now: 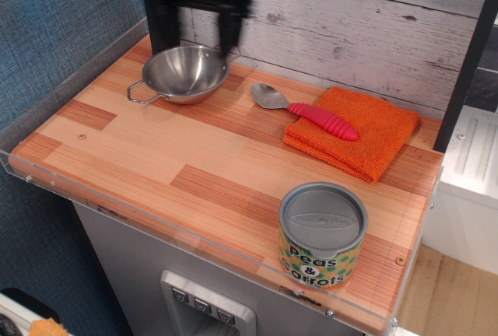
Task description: Put the red spoon on top of the orange rag.
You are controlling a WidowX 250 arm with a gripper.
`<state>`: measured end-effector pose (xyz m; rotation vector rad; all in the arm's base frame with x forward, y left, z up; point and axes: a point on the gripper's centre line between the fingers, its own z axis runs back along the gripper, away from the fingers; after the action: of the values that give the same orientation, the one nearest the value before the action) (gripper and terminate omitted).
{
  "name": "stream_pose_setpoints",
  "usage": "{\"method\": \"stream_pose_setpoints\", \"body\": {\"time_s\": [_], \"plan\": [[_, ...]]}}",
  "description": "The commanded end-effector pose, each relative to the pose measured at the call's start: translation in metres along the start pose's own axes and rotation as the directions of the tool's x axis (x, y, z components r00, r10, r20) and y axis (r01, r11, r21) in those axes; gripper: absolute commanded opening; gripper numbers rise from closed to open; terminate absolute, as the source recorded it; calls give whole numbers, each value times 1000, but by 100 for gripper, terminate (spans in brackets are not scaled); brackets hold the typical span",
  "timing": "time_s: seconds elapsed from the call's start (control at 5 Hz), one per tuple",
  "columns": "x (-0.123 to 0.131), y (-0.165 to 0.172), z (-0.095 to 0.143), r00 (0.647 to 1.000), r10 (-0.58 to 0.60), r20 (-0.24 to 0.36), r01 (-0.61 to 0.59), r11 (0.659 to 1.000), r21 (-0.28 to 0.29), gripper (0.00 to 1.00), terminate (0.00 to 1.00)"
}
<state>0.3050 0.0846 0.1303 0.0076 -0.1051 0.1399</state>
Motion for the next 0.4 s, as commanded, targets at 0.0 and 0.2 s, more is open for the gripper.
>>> {"method": "stream_pose_setpoints", "body": {"time_s": [0.0,0.2], "plan": [[-23,61,20,994,68,89,-76,993,90,100,0],[-26,85,13,992,92,90,-102,989,105,100,0]]}}
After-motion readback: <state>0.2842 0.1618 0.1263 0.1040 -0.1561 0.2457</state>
